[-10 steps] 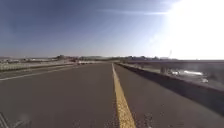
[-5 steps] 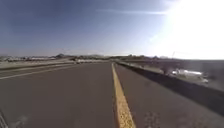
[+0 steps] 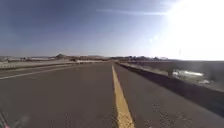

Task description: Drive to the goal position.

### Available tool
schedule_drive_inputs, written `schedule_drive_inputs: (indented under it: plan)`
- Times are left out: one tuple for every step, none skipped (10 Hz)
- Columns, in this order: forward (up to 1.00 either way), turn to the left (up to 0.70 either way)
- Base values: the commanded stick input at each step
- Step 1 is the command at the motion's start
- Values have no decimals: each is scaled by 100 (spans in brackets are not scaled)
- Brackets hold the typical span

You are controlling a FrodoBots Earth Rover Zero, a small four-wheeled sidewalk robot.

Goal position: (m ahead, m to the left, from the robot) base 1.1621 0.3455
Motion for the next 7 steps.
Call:
schedule_drive_inputs:
  plan:
    - [70, 0]
    - [70, 0]
    - [70, 0]
    - [70, 0]
    - [70, 0]
    - [70, 0]
    - [70, 0]
